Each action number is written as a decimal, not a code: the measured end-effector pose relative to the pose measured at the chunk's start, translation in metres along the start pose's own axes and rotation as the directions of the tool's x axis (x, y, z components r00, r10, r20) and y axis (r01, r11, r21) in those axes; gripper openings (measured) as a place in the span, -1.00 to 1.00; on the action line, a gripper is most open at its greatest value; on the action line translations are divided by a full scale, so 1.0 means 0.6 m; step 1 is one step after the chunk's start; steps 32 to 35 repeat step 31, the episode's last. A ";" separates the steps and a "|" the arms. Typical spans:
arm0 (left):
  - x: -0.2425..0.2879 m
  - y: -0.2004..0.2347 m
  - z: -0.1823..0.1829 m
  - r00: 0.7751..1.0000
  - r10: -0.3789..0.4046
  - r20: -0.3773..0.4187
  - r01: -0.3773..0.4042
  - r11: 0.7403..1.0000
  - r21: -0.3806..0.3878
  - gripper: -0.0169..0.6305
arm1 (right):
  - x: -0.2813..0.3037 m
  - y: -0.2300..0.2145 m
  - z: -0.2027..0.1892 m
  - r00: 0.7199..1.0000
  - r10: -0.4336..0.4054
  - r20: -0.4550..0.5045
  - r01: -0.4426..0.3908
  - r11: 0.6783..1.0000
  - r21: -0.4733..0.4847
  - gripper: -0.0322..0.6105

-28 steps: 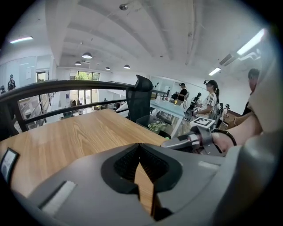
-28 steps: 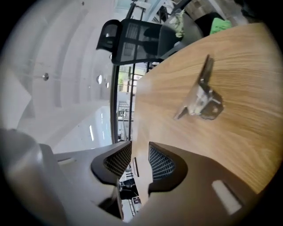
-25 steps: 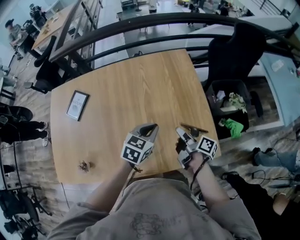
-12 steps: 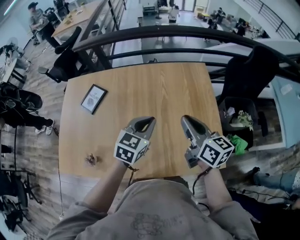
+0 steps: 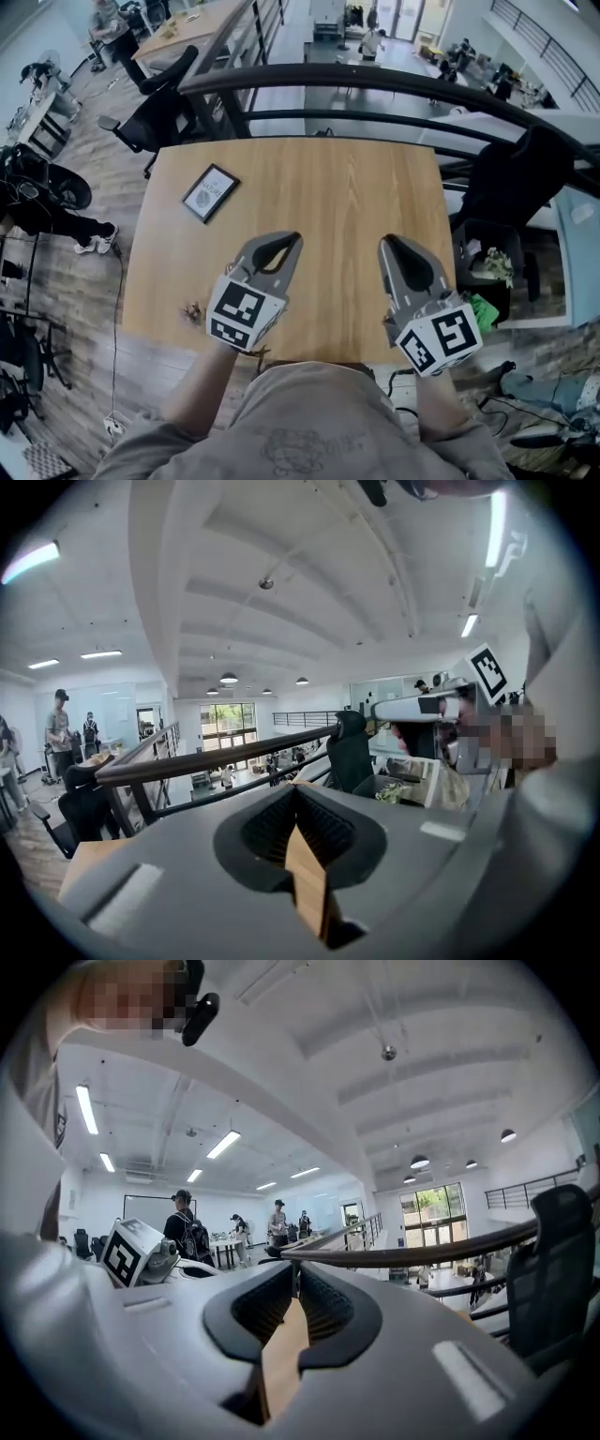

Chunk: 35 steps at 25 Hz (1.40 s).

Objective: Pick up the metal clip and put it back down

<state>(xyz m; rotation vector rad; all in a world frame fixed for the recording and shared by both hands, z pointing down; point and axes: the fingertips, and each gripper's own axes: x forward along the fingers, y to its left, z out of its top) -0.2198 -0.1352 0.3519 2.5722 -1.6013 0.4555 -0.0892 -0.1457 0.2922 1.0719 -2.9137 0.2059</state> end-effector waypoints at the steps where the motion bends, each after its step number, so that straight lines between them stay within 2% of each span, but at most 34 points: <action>1: -0.012 0.005 0.002 1.000 0.010 0.010 -0.010 1.000 0.003 -0.94 | -0.001 0.011 0.008 1.000 0.006 0.007 -0.006 1.000 -0.015 -0.79; 9: -0.097 0.031 0.031 0.993 0.096 0.072 -0.095 0.995 -0.014 -0.94 | 0.005 0.073 0.021 0.996 0.085 -0.008 -0.085 0.995 -0.055 -0.86; 15: -0.131 0.050 0.033 0.988 0.137 0.078 -0.134 0.990 -0.036 -0.94 | 0.019 0.102 0.015 0.992 0.123 -0.033 -0.124 0.991 -0.052 -0.86; 21: -0.144 0.054 0.030 0.986 0.147 0.078 -0.145 0.989 -0.033 -0.94 | 0.025 0.115 0.012 0.991 0.125 -0.046 -0.128 0.988 -0.090 -0.86; 26: -0.145 0.042 0.032 0.988 0.140 0.071 -0.140 0.990 0.002 -0.94 | 0.024 0.112 0.004 0.991 0.125 -0.054 -0.129 0.988 -0.082 -0.87; 35: -0.155 0.044 0.040 0.988 0.139 0.067 -0.140 0.990 0.012 -0.94 | 0.025 0.116 0.007 0.991 0.122 -0.060 -0.126 0.989 -0.071 -0.86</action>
